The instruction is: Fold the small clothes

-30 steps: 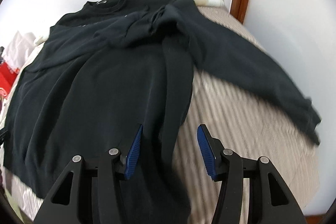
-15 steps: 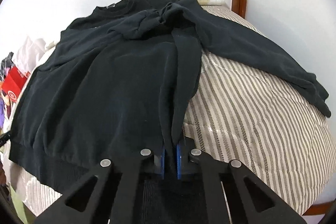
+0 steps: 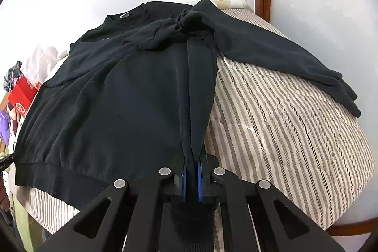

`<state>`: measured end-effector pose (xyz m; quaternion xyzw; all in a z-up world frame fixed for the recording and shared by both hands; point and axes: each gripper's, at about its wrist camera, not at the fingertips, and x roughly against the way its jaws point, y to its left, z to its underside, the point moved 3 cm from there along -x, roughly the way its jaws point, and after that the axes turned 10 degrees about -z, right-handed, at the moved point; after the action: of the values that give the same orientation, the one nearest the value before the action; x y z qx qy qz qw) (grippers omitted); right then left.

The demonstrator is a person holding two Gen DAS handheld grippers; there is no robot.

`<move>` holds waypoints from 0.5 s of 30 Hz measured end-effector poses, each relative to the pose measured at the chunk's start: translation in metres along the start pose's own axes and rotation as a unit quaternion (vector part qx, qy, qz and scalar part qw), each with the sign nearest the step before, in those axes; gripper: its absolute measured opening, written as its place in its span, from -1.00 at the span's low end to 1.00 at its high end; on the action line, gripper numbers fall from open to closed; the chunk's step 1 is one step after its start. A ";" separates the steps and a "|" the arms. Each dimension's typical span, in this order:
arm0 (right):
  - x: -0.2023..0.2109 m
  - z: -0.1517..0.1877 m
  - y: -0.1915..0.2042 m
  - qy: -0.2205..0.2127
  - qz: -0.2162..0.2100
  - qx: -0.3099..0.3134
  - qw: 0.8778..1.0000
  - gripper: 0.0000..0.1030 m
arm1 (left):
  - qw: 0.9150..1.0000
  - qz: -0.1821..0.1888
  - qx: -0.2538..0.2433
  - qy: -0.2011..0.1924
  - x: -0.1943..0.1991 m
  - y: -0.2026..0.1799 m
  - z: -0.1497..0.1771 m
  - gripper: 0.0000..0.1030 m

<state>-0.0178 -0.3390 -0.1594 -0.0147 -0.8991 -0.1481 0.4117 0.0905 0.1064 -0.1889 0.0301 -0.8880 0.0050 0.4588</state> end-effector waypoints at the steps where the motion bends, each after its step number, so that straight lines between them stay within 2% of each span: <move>1: 0.000 0.000 0.000 0.001 0.001 0.002 1.000 -0.88 | 1.000 -0.002 -0.005 0.001 -0.001 -0.001 0.001 -0.83; 5: -0.008 -0.007 0.001 0.020 0.018 0.022 0.999 -0.81 | 1.000 0.003 -0.001 0.008 -0.003 -0.001 0.001 -0.76; 8: -0.006 -0.015 0.004 0.018 0.034 0.030 0.999 -0.69 | 1.000 0.012 0.005 0.008 -0.001 0.000 -0.004 -0.68; 11: 0.002 -0.031 0.007 -0.005 0.044 0.037 0.998 -0.51 | 1.000 0.011 0.010 -0.001 -0.001 0.002 -0.012 -0.35; 13: 0.003 -0.041 0.012 -0.016 0.046 0.041 0.998 -0.31 | 1.000 0.008 0.013 -0.009 -0.001 0.003 -0.020 -0.11; 15: -0.001 -0.057 0.018 -0.025 0.043 0.043 0.998 -0.28 | 1.000 0.010 0.016 -0.011 -0.004 0.002 -0.027 -0.07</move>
<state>0.0279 -0.3372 -0.1204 -0.0390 -0.9131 -0.0912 0.3955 0.1146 0.1100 -0.1761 0.0291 -0.8932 0.0235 0.4481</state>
